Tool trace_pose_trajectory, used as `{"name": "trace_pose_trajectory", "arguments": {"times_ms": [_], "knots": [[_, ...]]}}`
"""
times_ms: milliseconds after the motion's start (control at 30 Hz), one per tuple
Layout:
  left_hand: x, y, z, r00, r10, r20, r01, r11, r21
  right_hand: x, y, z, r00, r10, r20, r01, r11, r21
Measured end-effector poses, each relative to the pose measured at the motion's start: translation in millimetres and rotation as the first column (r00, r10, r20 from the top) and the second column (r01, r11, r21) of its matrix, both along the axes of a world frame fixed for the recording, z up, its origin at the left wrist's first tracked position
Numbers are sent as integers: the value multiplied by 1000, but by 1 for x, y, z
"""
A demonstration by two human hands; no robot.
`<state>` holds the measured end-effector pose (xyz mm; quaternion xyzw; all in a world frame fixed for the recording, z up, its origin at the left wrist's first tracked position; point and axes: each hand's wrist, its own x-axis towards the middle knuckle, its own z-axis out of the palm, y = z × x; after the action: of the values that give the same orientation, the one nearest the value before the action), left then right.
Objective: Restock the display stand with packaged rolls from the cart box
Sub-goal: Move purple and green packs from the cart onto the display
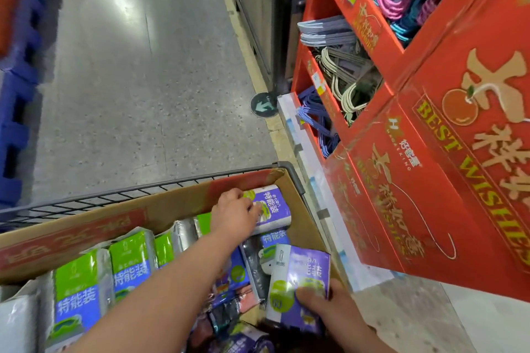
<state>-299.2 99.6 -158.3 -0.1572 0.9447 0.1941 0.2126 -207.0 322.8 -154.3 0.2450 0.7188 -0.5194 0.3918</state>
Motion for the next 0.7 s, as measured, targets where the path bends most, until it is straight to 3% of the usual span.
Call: {"name": "trace_pose_trajectory", "arguments": {"times_ms": [100,300,400,533,600,700], "knots": [[1,7,6,984,-177,27,179,960,-217,1,7,1,999,32,-14,-32,999,-11],[-12,5,7,970,-97,221,139,973,-183,1,13,2,999,34,28,-33,999,-43],[-5,11,4,960,31,277,-26,999,-22,0,16,7,999,37,33,-35,997,-72],[19,24,2,890,227,395,-265,963,43,3,23,6,995,44,92,-33,992,-122],[36,32,3,823,360,440,-448,887,111,3,28,7,993,31,110,-16,991,-131],[65,45,3,694,547,469,-699,668,254,1,34,11,995,37,89,-27,994,-109]]}}
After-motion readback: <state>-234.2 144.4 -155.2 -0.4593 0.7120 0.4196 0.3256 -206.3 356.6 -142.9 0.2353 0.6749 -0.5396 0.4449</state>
